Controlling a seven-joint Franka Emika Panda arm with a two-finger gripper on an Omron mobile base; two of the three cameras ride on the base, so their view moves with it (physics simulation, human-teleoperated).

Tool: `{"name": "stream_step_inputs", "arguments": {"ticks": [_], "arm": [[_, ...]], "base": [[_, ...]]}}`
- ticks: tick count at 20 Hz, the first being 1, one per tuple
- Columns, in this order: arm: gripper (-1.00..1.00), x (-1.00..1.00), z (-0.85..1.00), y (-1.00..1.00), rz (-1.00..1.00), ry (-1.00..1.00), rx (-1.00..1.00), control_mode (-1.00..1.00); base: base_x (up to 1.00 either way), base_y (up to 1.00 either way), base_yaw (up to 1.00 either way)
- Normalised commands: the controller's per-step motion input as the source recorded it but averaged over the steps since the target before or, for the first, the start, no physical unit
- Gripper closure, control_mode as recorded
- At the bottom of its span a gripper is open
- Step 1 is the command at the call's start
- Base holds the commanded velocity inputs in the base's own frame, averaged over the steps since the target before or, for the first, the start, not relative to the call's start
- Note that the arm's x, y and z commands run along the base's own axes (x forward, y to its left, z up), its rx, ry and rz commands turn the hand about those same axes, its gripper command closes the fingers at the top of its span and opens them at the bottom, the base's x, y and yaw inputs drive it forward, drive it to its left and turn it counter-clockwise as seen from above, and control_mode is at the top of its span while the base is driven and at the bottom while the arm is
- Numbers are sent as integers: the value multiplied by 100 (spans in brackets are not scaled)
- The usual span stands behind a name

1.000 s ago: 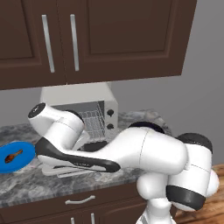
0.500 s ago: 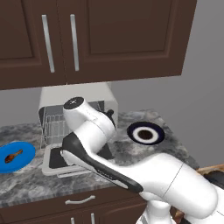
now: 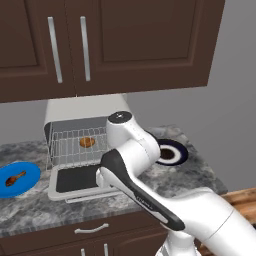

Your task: Open the toaster oven door. Place the bread on the bottom rack in the toaster oven and place the chicken drumstick on the top rack.

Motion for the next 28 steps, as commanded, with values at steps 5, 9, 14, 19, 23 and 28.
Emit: {"name": "stream_step_inputs", "arguments": {"ticks": [5,9,14,19,23,28], "arm": [[-100,6,3,-11,-1,8,0,-100],[-100,14,4,-4,-2,13,0,-100],[-100,12,1,-5,-1,6,0,-100],[-100,1,0,0,0,0,0,-100],[-100,0,0,0,0,0,0,-100],[-100,0,0,0,0,0,0,-100]], "base": [[0,0,0],[0,0,0],[0,0,0],[0,0,0],[0,0,0],[0,0,0]]}}
